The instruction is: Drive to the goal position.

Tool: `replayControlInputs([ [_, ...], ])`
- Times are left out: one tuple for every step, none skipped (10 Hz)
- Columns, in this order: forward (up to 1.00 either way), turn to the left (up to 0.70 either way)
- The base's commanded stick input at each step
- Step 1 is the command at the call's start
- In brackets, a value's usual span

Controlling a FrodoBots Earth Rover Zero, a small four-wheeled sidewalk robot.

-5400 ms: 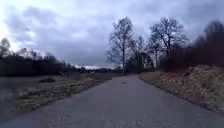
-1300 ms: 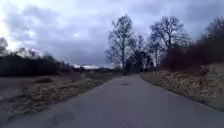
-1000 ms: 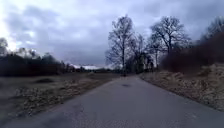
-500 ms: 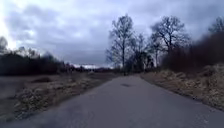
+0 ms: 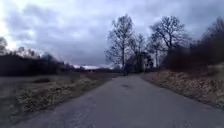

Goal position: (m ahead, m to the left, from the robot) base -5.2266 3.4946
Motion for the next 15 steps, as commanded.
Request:
replayControlInputs([
  [0.50,0.00],
  [0.50,0.00],
  [0.50,0.00],
  [0.50,0.00],
  [0.50,0.00],
  [0.50,0.00],
  [0.50,0.00],
  [0.50,0.00],
  [0.50,0.00],
  [0.50,0.00],
  [0.50,0.00],
  [0.50,0.00],
  [0.50,0.00],
  [0.50,0.00],
  [0.50,0.00],
])
